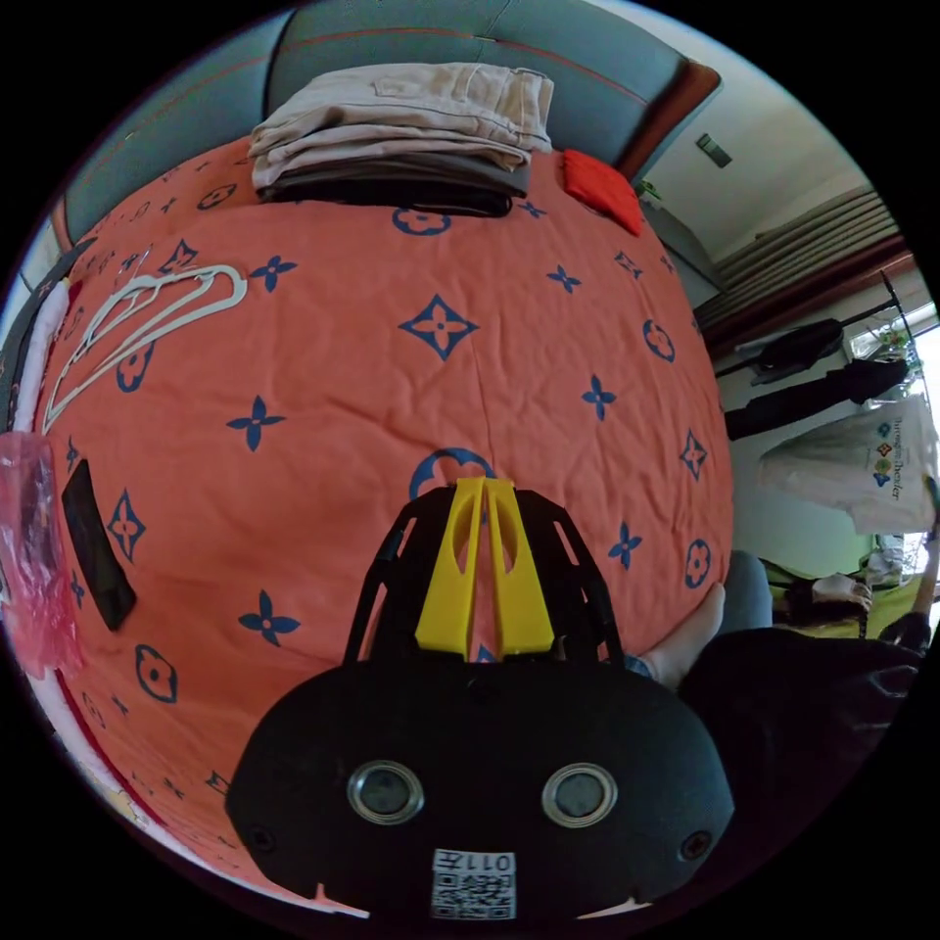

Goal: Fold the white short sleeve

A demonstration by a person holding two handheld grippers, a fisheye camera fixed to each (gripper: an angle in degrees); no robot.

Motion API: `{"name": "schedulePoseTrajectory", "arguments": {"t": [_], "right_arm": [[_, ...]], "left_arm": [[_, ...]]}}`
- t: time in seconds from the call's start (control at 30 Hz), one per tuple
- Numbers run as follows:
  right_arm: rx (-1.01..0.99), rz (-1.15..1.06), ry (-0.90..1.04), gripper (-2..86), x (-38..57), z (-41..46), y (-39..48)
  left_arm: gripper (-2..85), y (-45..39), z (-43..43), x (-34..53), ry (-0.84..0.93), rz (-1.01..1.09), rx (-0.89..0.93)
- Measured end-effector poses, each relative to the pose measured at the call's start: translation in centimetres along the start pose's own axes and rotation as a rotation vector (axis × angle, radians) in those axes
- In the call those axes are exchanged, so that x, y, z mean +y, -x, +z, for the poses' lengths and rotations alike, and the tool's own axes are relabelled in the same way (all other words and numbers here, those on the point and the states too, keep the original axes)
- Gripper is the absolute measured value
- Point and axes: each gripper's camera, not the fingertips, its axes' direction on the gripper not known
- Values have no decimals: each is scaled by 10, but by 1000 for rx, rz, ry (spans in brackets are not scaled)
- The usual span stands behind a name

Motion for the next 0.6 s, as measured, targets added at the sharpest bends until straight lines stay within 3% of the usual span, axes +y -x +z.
{"name": "schedulePoseTrajectory", "arguments": {"t": [0.23,0.37,0.43,0.6], "right_arm": [[-340,-347,3,-3,58,-24,213],[-343,-518,52,-4,66,14,349],[-342,-628,75,-5,76,53,450],[-358,-814,79,-4,119,125,668]], "left_arm": [[1,36,-18,28,-108,-71,177],[1,55,-43,56,-277,-112,263],[1,55,-72,81,-423,-106,245],[0,40,-113,134,-604,-41,69]]}}
